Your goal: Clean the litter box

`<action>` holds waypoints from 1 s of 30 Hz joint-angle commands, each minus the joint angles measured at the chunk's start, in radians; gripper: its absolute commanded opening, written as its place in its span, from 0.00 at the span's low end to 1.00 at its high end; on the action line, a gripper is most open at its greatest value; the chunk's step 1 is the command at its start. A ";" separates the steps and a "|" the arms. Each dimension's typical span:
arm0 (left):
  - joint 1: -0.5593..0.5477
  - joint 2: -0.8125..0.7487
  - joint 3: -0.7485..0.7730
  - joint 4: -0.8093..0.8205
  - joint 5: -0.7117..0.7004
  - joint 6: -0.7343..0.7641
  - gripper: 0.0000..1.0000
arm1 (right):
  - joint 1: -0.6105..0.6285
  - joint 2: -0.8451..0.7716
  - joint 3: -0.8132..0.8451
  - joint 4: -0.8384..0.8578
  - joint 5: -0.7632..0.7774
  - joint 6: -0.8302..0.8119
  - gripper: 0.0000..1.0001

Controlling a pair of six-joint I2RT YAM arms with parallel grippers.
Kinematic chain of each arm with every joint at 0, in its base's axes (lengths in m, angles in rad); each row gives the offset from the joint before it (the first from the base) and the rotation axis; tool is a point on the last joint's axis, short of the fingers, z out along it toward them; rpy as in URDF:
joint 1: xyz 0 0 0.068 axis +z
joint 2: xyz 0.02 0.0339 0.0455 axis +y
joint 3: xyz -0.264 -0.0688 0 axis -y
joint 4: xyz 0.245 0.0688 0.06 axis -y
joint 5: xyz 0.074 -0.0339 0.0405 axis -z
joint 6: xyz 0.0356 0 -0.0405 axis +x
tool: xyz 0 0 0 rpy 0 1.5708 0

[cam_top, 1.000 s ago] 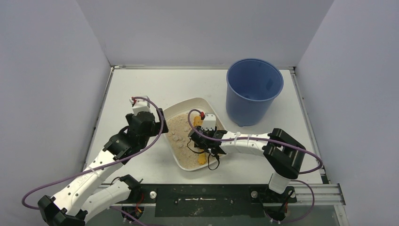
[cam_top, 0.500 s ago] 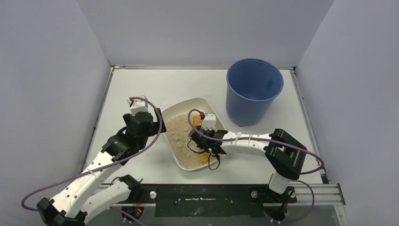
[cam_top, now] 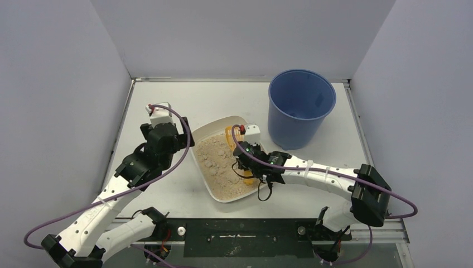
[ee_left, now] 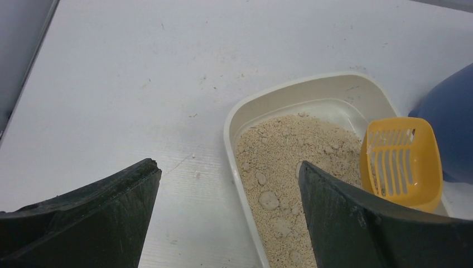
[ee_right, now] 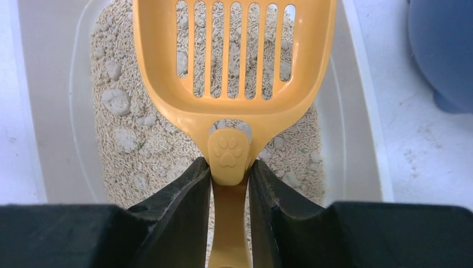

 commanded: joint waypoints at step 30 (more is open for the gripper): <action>0.159 -0.054 -0.211 0.368 1.061 -0.084 0.77 | 0.096 -0.400 -0.042 -0.113 -0.367 -1.105 0.00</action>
